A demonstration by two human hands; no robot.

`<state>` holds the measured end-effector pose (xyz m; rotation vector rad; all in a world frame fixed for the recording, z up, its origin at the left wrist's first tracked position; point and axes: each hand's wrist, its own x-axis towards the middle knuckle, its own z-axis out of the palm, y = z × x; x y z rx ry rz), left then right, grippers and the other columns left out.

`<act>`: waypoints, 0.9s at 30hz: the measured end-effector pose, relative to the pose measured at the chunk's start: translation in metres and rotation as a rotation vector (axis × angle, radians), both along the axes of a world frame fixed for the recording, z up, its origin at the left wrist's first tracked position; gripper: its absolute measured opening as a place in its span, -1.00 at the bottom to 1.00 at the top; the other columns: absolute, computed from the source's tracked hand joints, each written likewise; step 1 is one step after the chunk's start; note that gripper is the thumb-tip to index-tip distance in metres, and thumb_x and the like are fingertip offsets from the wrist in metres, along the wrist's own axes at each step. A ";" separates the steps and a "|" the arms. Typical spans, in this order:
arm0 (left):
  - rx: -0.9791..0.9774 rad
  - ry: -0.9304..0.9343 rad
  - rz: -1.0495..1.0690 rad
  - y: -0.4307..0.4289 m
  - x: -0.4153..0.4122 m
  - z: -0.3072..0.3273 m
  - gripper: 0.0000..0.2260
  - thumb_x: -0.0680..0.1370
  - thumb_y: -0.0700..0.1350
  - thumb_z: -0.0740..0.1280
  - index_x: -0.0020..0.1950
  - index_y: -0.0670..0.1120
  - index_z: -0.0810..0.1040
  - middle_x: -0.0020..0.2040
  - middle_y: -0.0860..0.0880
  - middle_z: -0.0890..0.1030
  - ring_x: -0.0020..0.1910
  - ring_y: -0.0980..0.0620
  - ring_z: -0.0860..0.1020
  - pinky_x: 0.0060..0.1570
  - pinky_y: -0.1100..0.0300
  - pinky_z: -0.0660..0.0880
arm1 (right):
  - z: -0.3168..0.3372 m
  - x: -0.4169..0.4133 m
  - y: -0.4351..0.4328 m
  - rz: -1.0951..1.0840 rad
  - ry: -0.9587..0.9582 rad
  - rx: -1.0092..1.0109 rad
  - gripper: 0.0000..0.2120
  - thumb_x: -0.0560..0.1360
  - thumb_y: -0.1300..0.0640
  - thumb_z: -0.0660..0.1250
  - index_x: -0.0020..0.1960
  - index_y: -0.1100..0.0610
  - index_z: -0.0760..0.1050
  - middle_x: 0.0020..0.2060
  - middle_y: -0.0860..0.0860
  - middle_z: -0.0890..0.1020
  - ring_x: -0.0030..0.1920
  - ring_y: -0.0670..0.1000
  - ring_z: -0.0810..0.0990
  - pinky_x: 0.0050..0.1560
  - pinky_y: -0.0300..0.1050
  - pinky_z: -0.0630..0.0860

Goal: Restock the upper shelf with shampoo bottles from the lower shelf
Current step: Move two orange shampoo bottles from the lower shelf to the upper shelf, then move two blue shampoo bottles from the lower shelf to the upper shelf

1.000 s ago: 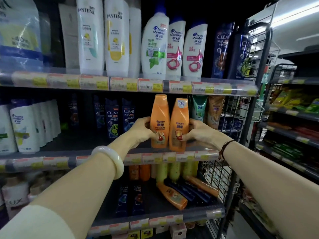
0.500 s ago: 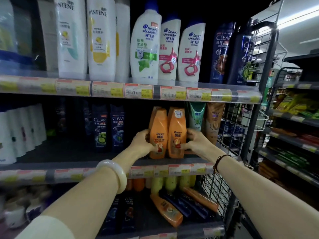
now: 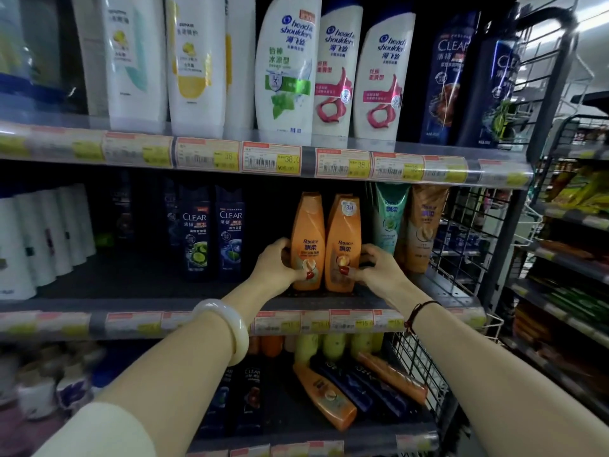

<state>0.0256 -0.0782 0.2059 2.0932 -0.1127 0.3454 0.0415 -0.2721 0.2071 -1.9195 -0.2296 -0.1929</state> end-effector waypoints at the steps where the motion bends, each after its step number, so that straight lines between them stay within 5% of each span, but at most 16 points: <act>1: -0.004 0.013 0.002 0.000 0.000 0.000 -0.49 0.35 -0.24 0.51 0.25 -0.14 0.44 0.19 -0.13 0.58 0.19 -0.07 0.55 0.17 0.05 0.51 | 0.000 0.000 0.000 0.000 0.004 0.001 -0.68 0.38 0.33 0.45 0.09 0.13 0.48 -0.06 0.07 0.59 0.03 0.11 0.59 0.11 0.04 0.57; 8: 0.009 0.181 -0.038 0.005 -0.004 0.002 -0.50 0.36 -0.29 0.49 0.28 -0.17 0.47 0.23 -0.14 0.57 0.21 -0.08 0.53 0.22 0.09 0.47 | 0.005 -0.007 -0.003 -0.095 0.106 -0.033 -0.64 0.36 0.25 0.50 0.11 0.23 0.50 0.00 0.16 0.64 0.07 0.13 0.61 0.18 0.06 0.55; 15: 0.056 0.172 0.024 0.036 -0.029 0.009 -0.58 0.37 -0.24 0.50 0.21 -0.19 0.54 0.18 -0.17 0.58 0.18 -0.09 0.53 0.17 0.08 0.51 | 0.018 -0.040 0.004 -0.295 0.012 -0.204 -0.63 0.37 0.10 0.48 0.10 0.25 0.54 -0.05 0.15 0.63 -0.01 0.11 0.60 -0.07 -0.08 0.51; 21: 0.192 0.038 0.054 0.054 -0.065 0.023 -0.56 0.40 -0.24 0.46 0.27 -0.19 0.50 0.22 -0.14 0.56 0.19 -0.07 0.52 0.05 0.23 0.42 | 0.029 -0.080 0.045 -0.188 -0.030 -0.255 -0.64 0.44 0.14 0.42 0.12 0.37 0.54 -0.05 0.23 0.62 -0.06 0.10 0.57 0.01 -0.02 0.51; 24: 0.235 -0.007 0.049 0.061 -0.083 0.028 -0.60 0.40 -0.27 0.45 0.22 -0.18 0.52 0.13 -0.14 0.57 0.05 -0.02 0.51 -0.01 0.23 0.39 | 0.030 -0.095 0.067 -0.083 -0.038 -0.338 -0.61 0.44 0.16 0.42 0.19 0.34 0.52 -0.22 0.08 0.56 -0.06 0.05 0.51 0.05 -0.05 0.48; 27: 0.275 -0.012 0.029 0.069 -0.100 0.025 -0.67 0.40 -0.29 0.44 0.16 -0.20 0.55 -0.05 -0.09 0.56 -0.07 0.00 0.51 -0.09 0.20 0.41 | 0.024 -0.108 0.082 0.011 -0.052 -0.423 -0.59 0.45 0.21 0.40 0.26 0.28 0.48 0.09 0.14 0.59 0.15 0.12 0.54 0.15 -0.07 0.48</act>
